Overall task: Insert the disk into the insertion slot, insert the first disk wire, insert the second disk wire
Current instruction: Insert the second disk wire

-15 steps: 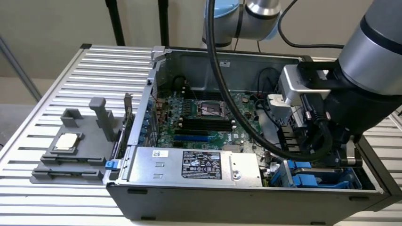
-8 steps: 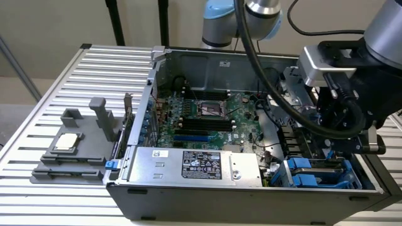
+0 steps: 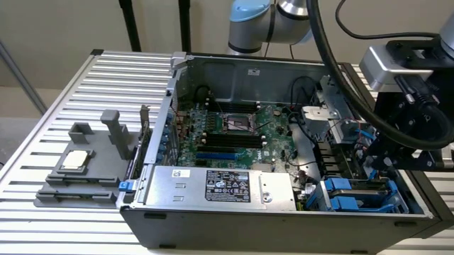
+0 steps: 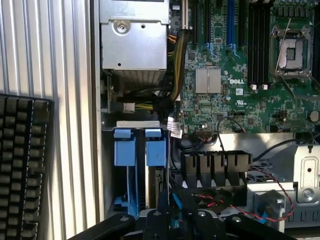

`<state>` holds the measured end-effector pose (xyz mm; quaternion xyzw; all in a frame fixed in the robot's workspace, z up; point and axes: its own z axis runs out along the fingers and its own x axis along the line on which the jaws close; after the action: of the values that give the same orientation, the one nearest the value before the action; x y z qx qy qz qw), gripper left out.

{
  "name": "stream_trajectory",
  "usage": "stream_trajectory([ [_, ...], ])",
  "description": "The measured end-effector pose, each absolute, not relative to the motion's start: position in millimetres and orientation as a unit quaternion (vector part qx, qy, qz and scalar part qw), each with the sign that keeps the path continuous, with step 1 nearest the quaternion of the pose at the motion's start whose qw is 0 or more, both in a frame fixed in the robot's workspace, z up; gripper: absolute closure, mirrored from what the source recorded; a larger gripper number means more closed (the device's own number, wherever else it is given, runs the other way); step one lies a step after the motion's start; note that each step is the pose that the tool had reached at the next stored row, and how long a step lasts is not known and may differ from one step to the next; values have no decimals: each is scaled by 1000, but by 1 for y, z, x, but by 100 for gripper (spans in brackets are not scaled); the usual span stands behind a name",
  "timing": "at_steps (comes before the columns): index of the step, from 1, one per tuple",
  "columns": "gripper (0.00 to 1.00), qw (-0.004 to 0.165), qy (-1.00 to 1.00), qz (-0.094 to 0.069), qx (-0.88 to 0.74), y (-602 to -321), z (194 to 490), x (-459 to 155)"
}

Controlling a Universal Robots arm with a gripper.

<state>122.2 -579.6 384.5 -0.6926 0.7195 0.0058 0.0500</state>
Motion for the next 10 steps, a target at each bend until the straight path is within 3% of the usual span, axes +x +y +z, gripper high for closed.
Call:
stream_trajectory([
  [1, 73, 47, 720, 5, -693, -579, 384, 124],
  [2, 67, 43, 720, 5, -693, -579, 385, 126],
  [10, 67, 19, 720, -1, -693, -573, 382, 134],
])
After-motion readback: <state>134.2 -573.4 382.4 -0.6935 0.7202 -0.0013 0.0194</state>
